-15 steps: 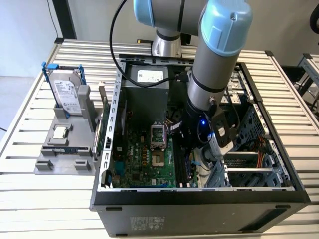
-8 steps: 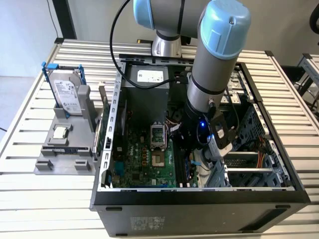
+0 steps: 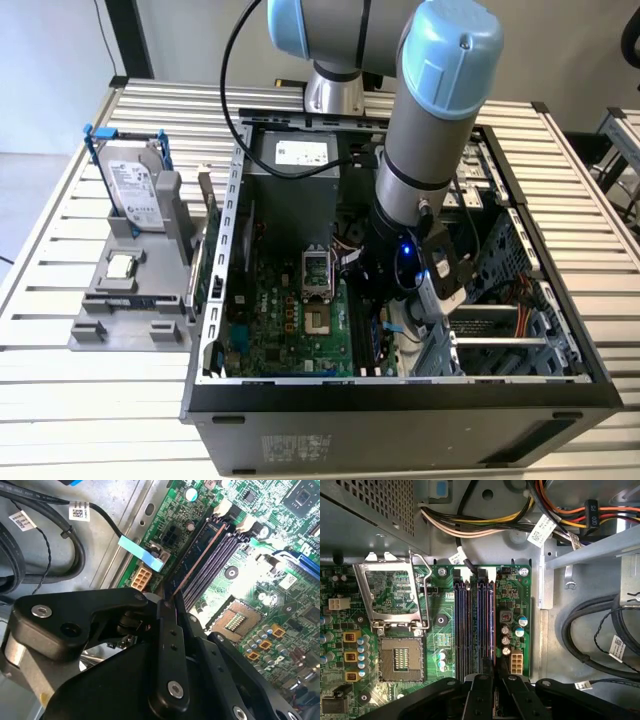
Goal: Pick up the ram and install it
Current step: 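Insert the ram into the slot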
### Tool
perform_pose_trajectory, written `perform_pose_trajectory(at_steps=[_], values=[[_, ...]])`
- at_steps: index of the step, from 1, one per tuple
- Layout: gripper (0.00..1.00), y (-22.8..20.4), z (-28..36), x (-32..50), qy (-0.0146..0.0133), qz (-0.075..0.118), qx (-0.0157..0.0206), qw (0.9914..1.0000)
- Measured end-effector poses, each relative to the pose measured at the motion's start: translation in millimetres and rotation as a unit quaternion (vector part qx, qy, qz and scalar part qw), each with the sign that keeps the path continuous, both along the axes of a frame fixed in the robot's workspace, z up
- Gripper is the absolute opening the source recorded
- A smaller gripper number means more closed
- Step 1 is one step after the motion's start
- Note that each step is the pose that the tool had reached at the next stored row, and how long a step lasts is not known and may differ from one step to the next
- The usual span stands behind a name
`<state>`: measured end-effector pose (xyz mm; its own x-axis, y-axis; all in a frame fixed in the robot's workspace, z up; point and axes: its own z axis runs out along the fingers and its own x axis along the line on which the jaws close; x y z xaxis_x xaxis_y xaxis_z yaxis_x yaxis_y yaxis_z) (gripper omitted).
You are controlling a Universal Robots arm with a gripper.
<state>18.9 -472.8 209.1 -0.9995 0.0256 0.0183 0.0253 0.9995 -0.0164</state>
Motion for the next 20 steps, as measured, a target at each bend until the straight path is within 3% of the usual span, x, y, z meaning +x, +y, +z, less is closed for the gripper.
perform_pose_trajectory(at_steps=[2, 3, 7, 17, 20], values=[[0.00, 0.4, -0.7, 0.2, -0.0004, 0.000, 0.0012, 1.00000], [1.00, 0.3, -0.8, 0.2, -0.0003, 0.000, 0.0009, 1.00000], [1.00, 0.0, 1.9, 0.0, 0.0001, 0.000, -0.0001, 1.00000], [1.00, 0.0, 46.9, 0.0, 0.0004, 0.000, 0.0001, 1.00000], [1.00, 0.0, 50.5, 0.0, 0.0004, 0.000, 0.0002, 1.00000]])
